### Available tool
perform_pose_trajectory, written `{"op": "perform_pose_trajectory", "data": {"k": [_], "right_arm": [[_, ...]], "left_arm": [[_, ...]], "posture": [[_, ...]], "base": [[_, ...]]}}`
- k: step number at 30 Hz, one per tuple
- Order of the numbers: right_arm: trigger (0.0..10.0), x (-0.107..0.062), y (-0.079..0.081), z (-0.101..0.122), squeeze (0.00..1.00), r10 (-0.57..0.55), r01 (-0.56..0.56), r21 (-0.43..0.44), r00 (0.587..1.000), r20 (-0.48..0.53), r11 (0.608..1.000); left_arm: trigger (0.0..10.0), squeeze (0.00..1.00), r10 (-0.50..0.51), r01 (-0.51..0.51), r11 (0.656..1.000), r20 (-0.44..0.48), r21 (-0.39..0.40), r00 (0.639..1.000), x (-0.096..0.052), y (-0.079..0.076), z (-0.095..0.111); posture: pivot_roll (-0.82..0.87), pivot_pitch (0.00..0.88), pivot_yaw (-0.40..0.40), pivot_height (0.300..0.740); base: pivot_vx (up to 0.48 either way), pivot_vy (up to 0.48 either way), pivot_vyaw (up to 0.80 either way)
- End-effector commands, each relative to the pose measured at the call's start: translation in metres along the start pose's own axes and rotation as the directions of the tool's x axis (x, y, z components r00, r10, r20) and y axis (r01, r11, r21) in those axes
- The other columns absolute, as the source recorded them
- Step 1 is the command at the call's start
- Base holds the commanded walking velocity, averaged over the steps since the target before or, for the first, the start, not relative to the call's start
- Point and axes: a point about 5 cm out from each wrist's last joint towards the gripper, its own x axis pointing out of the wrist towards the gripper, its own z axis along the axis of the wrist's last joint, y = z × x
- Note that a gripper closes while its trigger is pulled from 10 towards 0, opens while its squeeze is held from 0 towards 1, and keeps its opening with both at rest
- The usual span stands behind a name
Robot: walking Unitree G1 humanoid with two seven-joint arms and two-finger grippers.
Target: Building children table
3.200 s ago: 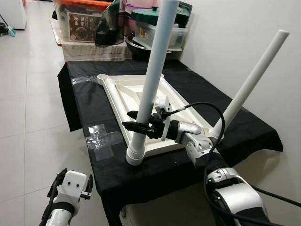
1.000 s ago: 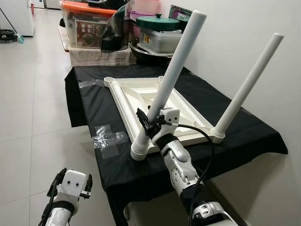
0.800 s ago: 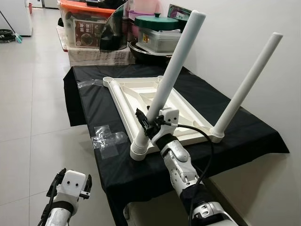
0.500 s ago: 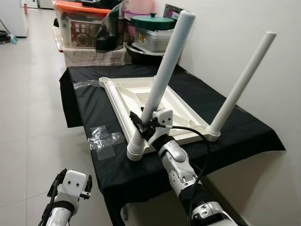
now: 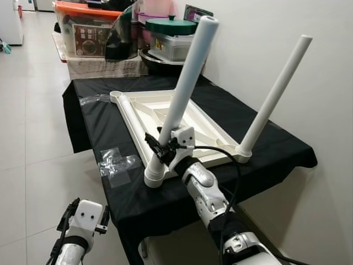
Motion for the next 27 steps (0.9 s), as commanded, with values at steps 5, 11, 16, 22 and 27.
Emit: {"op": "perform_pose_trajectory", "data": {"k": [5,11,16,22,27], "right_arm": [[0.0,-0.016,0.014,-0.062,0.0,0.058,-0.015,0.124,0.936,-0.347,0.992],[0.0,-0.01,0.012,-0.058,0.0,0.059,-0.015,0.128,0.935,-0.35,0.992],[0.0,-0.01,0.013,-0.059,0.0,0.059,-0.014,0.131,0.935,-0.351,0.991],[0.0,-0.011,0.012,-0.06,0.0,0.048,0.001,0.14,0.936,-0.349,0.99],[0.0,-0.015,0.014,-0.065,0.0,0.044,0.012,0.154,0.933,-0.357,0.988]], "left_arm": [[10.0,0.0,-0.017,0.017,1.0,0.004,0.002,1.0,0.002,-0.007,0.0],[10.0,0.0,-0.021,0.021,1.0,0.002,0.006,1.0,0.001,-0.007,-0.001],[10.0,0.0,-0.02,0.02,1.0,0.002,0.007,1.0,0.001,-0.006,-0.001],[10.0,0.0,-0.026,0.026,1.0,0.004,0.008,1.0,0.003,-0.008,-0.001],[10.0,0.0,-0.032,0.032,0.999,0.006,0.01,0.999,0.004,-0.009,-0.001]], "posture": [[0.12,0.0,-0.158,0.74],[0.13,0.0,-0.16,0.74],[0.13,0.0,-0.16,0.74],[0.12,0.0,-0.155,0.74],[0.12,0.0,-0.154,0.74]], "base": [[0.0,0.0,0.0],[0.0,0.0,0.0],[0.0,0.0,0.0],[0.0,0.0,0.0],[0.0,0.0,0.0]]}}
